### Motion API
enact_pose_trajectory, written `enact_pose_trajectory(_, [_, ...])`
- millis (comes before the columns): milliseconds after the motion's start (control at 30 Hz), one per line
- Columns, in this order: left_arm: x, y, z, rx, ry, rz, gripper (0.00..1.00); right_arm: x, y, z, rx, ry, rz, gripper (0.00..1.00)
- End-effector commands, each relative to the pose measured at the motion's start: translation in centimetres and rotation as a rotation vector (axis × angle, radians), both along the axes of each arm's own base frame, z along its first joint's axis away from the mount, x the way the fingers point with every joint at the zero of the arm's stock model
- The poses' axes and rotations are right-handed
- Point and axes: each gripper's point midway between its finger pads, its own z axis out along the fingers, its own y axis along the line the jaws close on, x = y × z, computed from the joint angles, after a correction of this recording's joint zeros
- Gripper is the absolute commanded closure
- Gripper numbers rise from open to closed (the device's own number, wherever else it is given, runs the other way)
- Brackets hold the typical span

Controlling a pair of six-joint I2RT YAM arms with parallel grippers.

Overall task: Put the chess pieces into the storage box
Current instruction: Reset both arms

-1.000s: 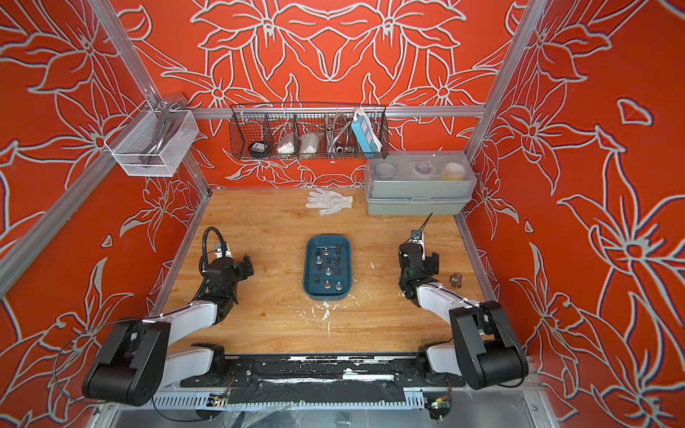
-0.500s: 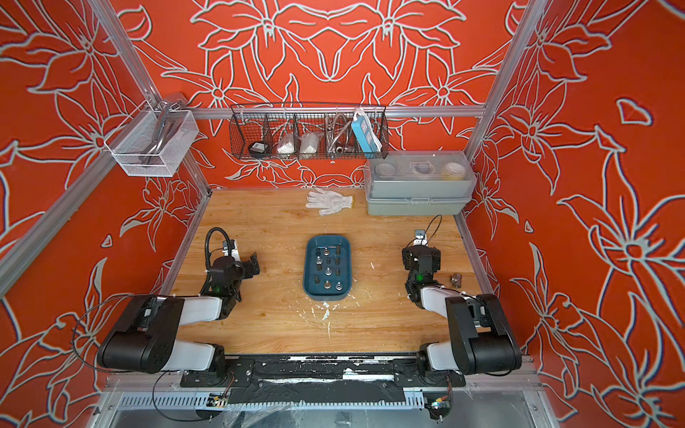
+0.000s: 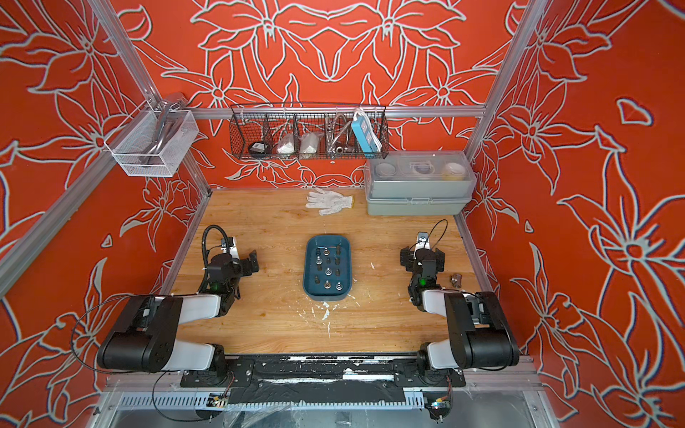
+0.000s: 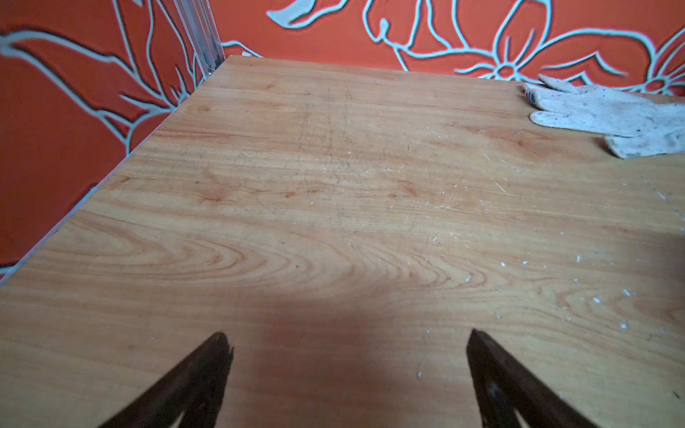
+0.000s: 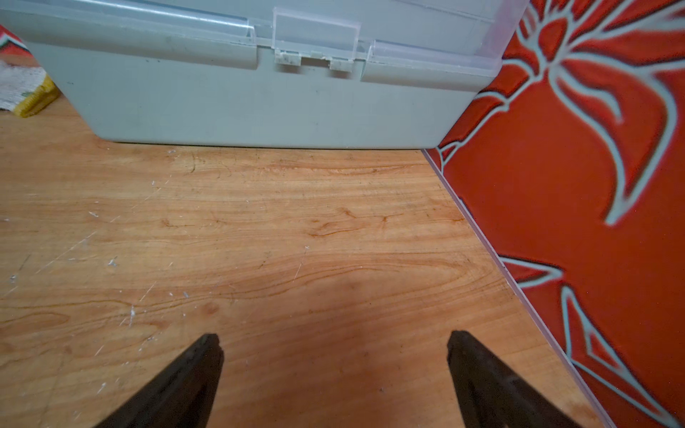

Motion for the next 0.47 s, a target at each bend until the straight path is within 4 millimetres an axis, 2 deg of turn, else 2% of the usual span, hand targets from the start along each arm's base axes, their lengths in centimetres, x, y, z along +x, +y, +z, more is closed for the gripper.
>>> enact_pose_trajectory(0, [0.26,0.0,0.24,0.004,-0.004,-0.008,0.02,-0.16,0.06,0.12,0.009,-0.015,0.003,0.0])
enact_pose_trajectory(433, [0.34,0.0,0.2,-0.023,-0.003,-0.027,0.02,-0.15,0.03,0.08,0.009,-0.012,0.002,0.0])
